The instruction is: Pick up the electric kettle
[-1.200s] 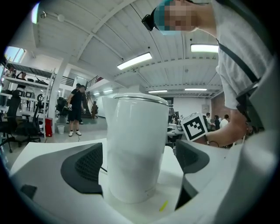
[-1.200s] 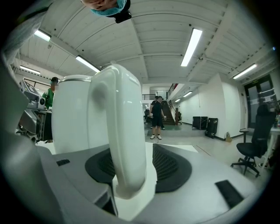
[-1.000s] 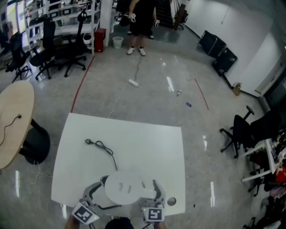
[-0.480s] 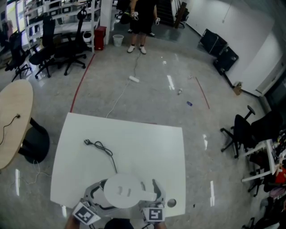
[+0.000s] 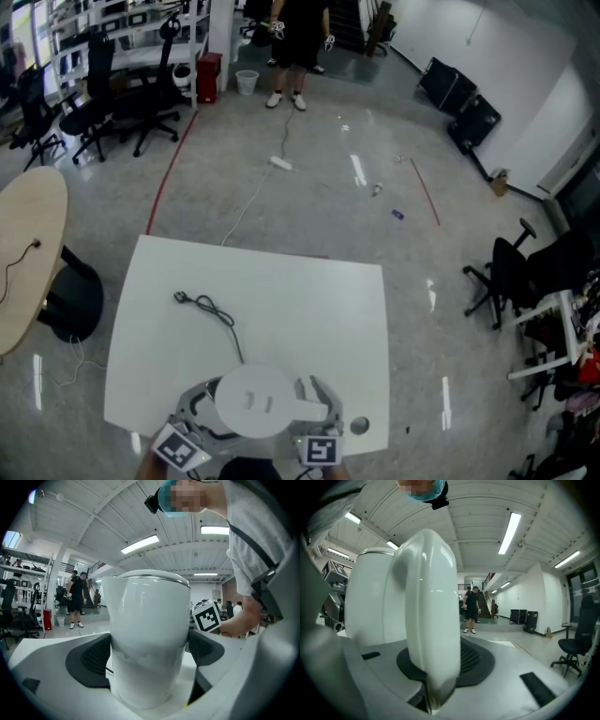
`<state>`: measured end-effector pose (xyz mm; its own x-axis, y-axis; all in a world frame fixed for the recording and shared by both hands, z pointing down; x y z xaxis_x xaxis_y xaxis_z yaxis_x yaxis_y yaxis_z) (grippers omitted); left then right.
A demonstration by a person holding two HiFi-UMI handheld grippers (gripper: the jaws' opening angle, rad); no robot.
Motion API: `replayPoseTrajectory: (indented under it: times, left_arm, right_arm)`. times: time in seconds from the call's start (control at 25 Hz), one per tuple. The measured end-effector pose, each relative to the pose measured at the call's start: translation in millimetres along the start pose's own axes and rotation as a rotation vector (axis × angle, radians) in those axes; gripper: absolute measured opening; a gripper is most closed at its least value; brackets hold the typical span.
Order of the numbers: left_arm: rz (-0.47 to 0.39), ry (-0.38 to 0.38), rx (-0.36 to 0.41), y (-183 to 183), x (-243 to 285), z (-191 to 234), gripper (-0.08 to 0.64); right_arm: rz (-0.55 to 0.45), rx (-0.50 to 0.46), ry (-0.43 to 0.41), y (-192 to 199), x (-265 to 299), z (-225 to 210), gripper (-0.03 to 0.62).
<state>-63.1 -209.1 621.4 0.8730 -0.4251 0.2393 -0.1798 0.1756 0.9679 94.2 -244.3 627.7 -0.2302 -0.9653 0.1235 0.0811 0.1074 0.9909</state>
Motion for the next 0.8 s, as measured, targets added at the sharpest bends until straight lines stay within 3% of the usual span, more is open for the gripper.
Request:
replayPoseTrajectory:
  times: [0.36,0.8]
  left_arm:
    - [0.004,0.003,-0.008,0.2,-0.1,-1.4,0.511]
    - [0.015,0.006,0.005,0.3,-0.2,-2.5,0.511]
  right_arm:
    - [0.002,0.020,0.009,0.5,1.2,2.9,0.015]
    - [-0.017,0.007,-0.005,0.0,1.2,3.8,0.006]
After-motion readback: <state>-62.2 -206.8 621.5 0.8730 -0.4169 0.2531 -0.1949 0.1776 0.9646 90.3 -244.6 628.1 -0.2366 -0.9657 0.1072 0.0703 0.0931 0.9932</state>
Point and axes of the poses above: the fingertips, and each gripper's own axes: x forward along the fingers, z to its left, y out of its underside, the point moved 3 cm from there along -x, backward along the fingers, and after that the axes turned 2 degrees about -z, right-handed, at the moved point
